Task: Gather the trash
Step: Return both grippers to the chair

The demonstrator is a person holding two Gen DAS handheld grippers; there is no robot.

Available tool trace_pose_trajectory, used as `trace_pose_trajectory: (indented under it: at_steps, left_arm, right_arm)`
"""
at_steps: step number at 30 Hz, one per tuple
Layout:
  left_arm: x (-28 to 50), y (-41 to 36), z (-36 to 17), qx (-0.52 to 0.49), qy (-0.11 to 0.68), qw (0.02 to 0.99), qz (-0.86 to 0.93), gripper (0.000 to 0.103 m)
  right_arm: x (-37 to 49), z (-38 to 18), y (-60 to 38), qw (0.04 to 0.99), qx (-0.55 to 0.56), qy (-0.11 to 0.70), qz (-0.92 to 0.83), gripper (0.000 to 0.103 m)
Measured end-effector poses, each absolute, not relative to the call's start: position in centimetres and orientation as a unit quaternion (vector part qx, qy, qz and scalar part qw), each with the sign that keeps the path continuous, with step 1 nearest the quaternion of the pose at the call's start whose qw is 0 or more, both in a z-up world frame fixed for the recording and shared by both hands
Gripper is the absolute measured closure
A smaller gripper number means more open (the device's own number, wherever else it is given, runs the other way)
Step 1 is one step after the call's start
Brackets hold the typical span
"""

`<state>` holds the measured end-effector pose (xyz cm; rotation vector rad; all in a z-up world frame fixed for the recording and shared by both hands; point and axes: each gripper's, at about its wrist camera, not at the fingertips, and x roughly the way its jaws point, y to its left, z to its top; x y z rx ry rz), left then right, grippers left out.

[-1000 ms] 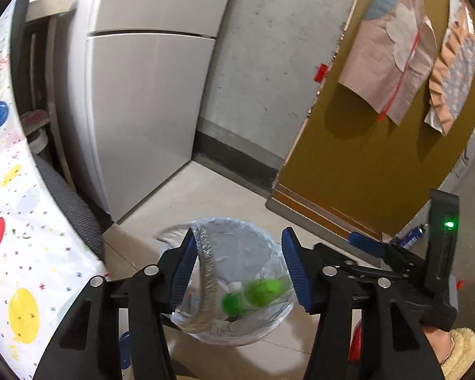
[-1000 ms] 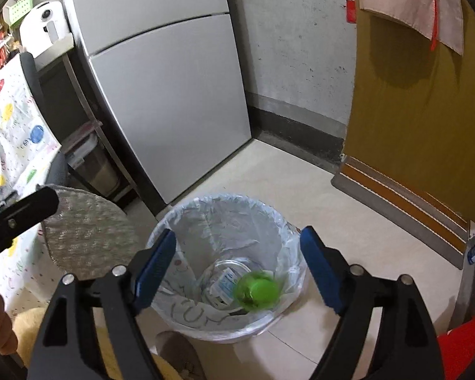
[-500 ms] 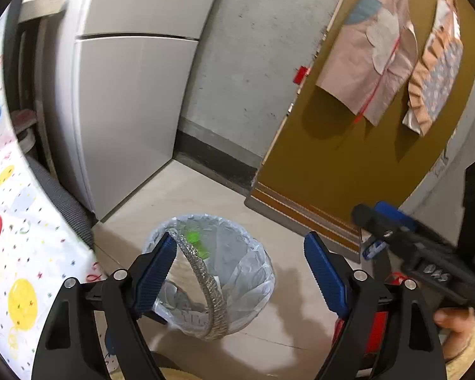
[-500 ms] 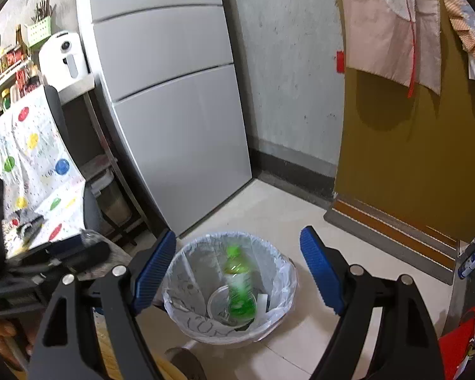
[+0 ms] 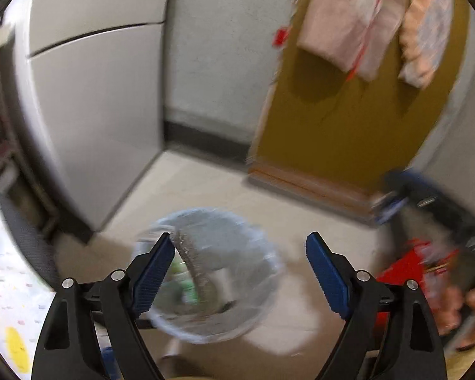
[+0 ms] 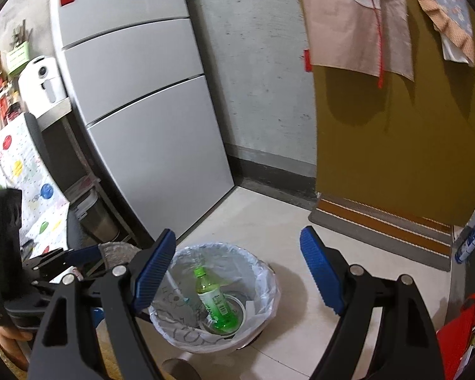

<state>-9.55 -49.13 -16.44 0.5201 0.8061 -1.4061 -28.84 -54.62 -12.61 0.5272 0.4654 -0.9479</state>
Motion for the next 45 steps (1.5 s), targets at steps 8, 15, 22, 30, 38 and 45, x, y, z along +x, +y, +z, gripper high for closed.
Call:
trace_pose_trajectory:
  at_steps: [8, 15, 22, 30, 38, 45]
  left_arm:
    - [-7.6, -48.7, -16.8, 0.216, 0.371, 0.671, -0.604, 0.018]
    - [-5.9, -46.0, -15.0, 0.184, 0.368, 0.689, -0.597, 0.018]
    - [-2.5, -39.9, -12.3, 0.158, 0.347, 0.739, -0.555, 0.018]
    - [2.5, -28.4, -10.0, 0.138, 0.331, 0.822, -0.442, 0.018]
    - [7.8, -15.5, -10.1, 0.101, 0.361, 0.872, -0.314, 0.017]
    - [11.5, -6.0, -10.3, 0.071, 0.378, 0.899, -0.207, 0.017]
  right_arm:
    - [-27.8, -13.1, -54.7, 0.836, 0.252, 0.224, -0.434, 0.024]
    - [-26.9, -11.6, -53.4, 0.846, 0.241, 0.213, -0.425, 0.024]
    - [-23.1, -7.6, -50.3, 0.881, 0.205, 0.195, -0.378, 0.024]
    - [-15.5, -4.8, -45.2, 0.918, 0.162, 0.211, -0.294, 0.023]
    - [-6.3, -5.9, -39.1, 0.941, 0.15, 0.258, -0.16, 0.023]
    - [2.3, -8.1, -33.9, 0.939, 0.13, 0.314, -0.058, 0.026]
